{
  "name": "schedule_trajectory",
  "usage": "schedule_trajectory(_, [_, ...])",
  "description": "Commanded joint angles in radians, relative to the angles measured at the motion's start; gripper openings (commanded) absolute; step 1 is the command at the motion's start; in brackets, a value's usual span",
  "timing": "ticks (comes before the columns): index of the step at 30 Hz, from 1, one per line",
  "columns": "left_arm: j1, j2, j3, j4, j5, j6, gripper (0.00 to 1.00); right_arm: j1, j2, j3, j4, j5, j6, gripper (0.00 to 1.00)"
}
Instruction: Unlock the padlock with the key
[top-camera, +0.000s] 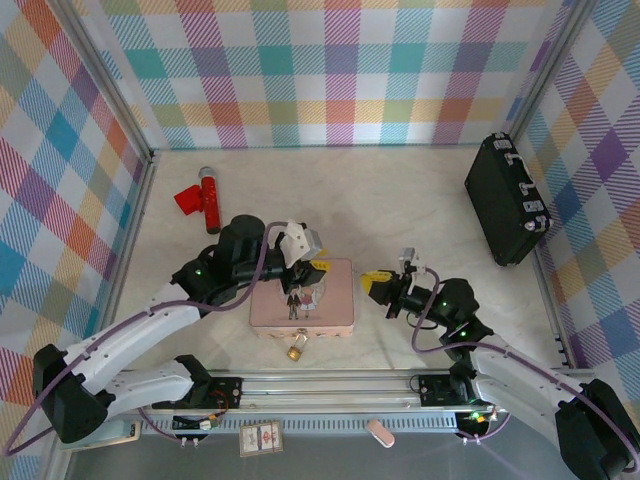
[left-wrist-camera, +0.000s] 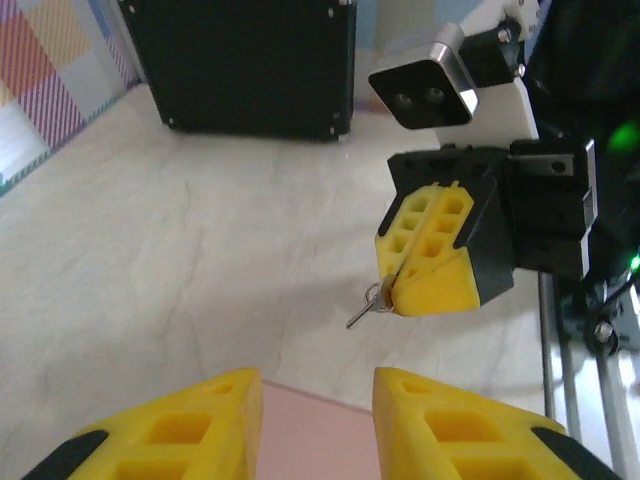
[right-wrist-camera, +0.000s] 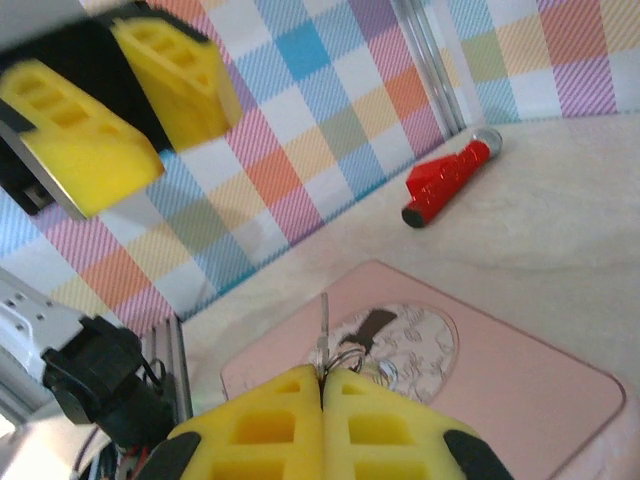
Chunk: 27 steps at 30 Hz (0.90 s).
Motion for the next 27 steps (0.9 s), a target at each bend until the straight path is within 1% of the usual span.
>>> schedule_trajectory(1, [0.003, 0.014, -0.042, 0.264, 0.128, -0.185, 0.33, 0.003, -0.004, 0.010, 0.157, -0.008, 0.089, 0.00])
schedule_trajectory(3, [0.004, 0.034, -0.046, 0.305, 0.175, -0.216, 0.31, 0.004, 0.002, 0.024, 0.185, -0.029, 0.104, 0.00])
schedule_trajectory(9, [0.004, 0.088, -0.064, 0.474, 0.273, -0.314, 0.30, 0.016, 0.039, 0.048, 0.258, -0.050, 0.135, 0.00])
schedule_trajectory(20, [0.004, 0.137, -0.048, 0.498, 0.349, -0.360, 0.29, 0.044, 0.058, 0.081, 0.291, -0.045, 0.150, 0.00])
schedule_trajectory(23, [0.004, 0.154, -0.041, 0.500, 0.364, -0.367, 0.27, 0.050, 0.071, 0.084, 0.307, -0.037, 0.147, 0.00])
schedule_trajectory(27, [0.005, 0.170, -0.028, 0.498, 0.392, -0.379, 0.21, 0.053, 0.094, 0.087, 0.330, -0.028, 0.149, 0.00])
